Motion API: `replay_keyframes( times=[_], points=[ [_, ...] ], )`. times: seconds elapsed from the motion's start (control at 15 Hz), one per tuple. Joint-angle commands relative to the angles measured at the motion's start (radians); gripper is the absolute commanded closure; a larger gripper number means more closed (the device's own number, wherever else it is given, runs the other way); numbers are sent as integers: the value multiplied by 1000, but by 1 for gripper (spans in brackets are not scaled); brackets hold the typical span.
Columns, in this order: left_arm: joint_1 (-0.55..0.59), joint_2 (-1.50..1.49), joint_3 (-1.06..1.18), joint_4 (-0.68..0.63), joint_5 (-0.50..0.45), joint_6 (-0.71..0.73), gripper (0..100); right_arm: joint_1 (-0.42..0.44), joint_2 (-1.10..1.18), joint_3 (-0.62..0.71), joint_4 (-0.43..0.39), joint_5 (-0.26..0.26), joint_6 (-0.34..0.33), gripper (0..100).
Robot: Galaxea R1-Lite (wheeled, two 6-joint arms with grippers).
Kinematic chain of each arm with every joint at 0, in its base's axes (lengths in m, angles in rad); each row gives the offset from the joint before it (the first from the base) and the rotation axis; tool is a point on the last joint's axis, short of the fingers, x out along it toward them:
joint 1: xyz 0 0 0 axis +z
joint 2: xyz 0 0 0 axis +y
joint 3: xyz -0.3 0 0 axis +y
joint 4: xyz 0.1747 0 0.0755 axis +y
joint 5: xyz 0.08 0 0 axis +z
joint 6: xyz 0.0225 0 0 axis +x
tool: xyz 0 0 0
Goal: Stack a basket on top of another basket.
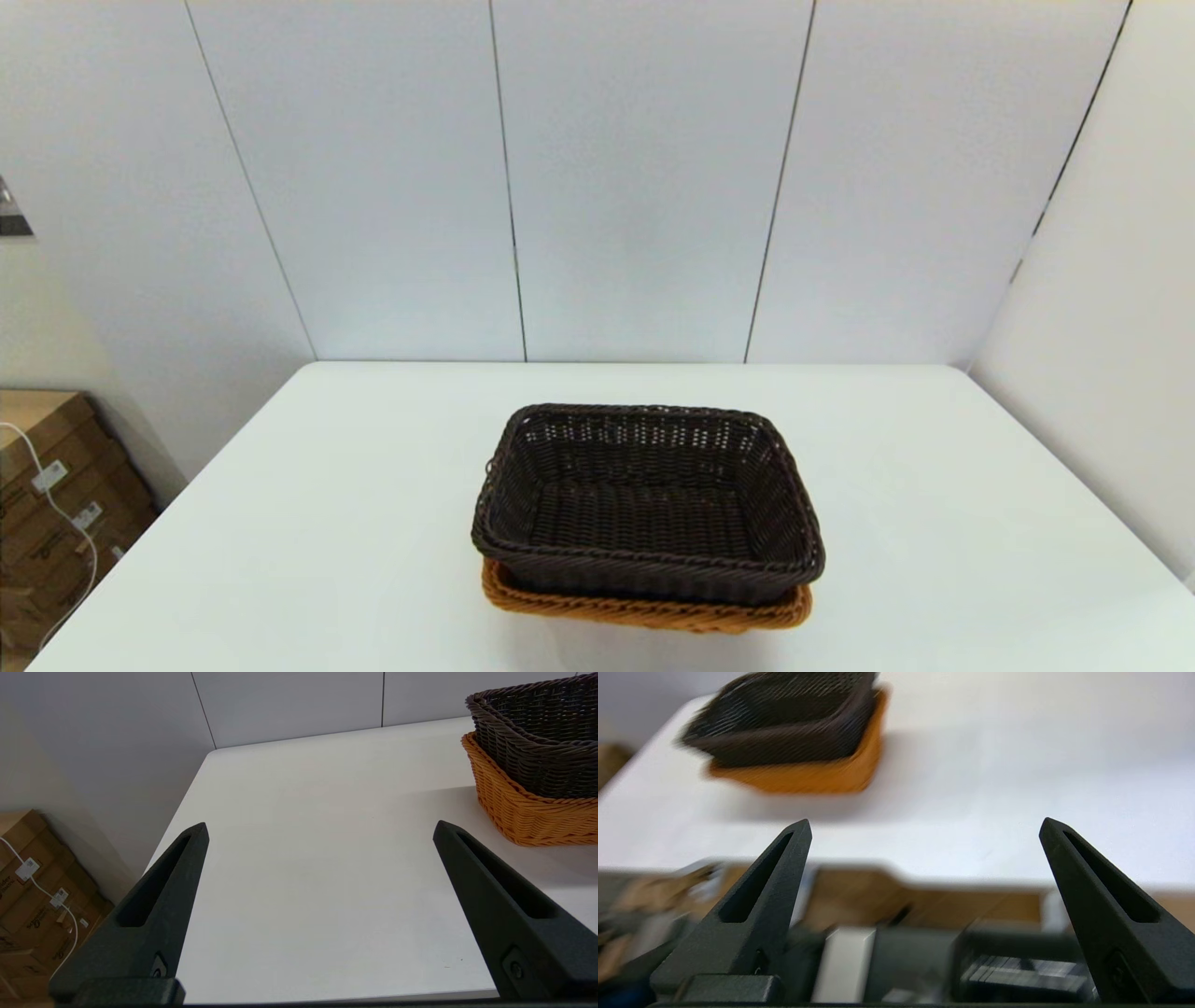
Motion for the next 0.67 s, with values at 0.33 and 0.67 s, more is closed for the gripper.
replay_keyframes(
  times=[0.33,0.67],
  points=[
    [0,1,5,0,0,0,0,1,-26,503,-695,-151,-227,0],
    [0,1,5,2,0,0,0,1,-26,616,-827,-156,-273,0]
  ],
)
